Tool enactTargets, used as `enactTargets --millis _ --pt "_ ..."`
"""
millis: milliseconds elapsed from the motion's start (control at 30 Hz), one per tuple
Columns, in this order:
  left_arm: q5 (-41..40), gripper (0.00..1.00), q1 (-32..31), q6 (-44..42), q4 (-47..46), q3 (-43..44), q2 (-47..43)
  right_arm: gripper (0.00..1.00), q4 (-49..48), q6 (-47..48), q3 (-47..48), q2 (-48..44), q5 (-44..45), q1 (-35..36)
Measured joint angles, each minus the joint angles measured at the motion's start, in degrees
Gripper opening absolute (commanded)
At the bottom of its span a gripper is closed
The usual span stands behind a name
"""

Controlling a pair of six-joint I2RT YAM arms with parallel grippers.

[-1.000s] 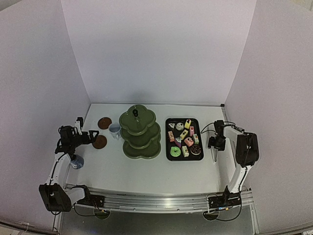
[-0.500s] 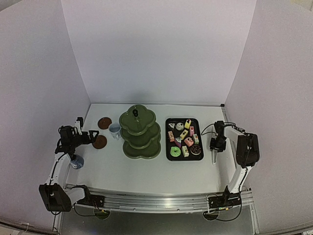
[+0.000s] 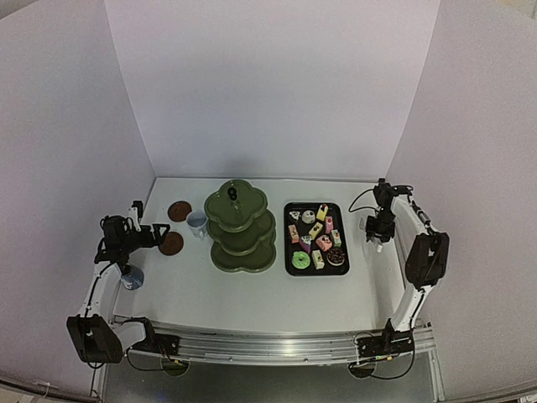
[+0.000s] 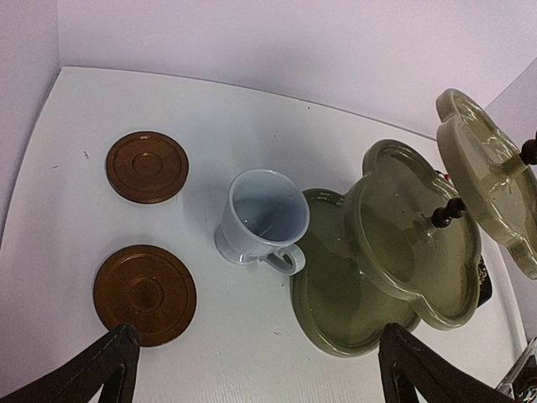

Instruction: Serve the afternoon tea

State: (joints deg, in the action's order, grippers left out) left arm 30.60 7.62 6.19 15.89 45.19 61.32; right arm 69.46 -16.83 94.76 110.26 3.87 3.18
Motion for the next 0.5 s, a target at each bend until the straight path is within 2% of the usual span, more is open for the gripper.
enactTargets --millis 333,500 --pt "0.8 1.0 0.0 -0.2 -1.4 0.0 0.0 0.37 5.7 -0.7 4.2 -4.5 -0.7 0.7" --pt "0.9 1.0 0.0 -0.2 -2.6 0.0 0.0 0.36 6.0 -0.6 2.4 -10.8 2.5 6.8"
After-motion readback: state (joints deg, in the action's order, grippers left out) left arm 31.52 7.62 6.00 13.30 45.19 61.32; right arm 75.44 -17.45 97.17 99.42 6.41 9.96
